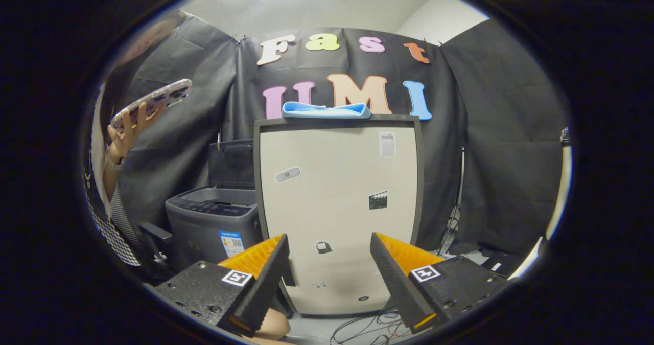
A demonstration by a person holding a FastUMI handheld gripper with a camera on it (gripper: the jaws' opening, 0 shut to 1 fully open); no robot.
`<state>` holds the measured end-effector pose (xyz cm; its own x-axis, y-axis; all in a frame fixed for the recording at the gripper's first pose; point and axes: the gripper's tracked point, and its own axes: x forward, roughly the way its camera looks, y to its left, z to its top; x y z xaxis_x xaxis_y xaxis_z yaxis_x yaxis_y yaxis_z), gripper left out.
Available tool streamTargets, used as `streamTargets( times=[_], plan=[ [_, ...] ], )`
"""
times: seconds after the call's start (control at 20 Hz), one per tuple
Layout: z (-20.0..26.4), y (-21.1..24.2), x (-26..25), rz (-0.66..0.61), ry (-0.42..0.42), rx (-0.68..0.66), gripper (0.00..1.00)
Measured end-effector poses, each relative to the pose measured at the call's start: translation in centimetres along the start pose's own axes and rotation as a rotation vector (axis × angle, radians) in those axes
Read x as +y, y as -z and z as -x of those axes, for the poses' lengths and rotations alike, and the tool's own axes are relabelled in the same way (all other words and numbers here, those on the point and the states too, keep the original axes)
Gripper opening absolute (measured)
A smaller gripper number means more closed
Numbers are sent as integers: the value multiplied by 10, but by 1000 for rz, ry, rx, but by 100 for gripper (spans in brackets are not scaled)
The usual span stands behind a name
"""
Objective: Put the clothes into the washing machine and then close the washing machine lid.
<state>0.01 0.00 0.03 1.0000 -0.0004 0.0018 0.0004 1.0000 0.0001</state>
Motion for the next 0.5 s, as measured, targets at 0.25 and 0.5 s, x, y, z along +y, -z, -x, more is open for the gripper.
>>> streamTargets(
  times=[0.25,0.5],
  plan=[
    [-1,1,-1,-2,3,3,97],
    [-5,8,2,-86,-2,33,97]
  ],
)
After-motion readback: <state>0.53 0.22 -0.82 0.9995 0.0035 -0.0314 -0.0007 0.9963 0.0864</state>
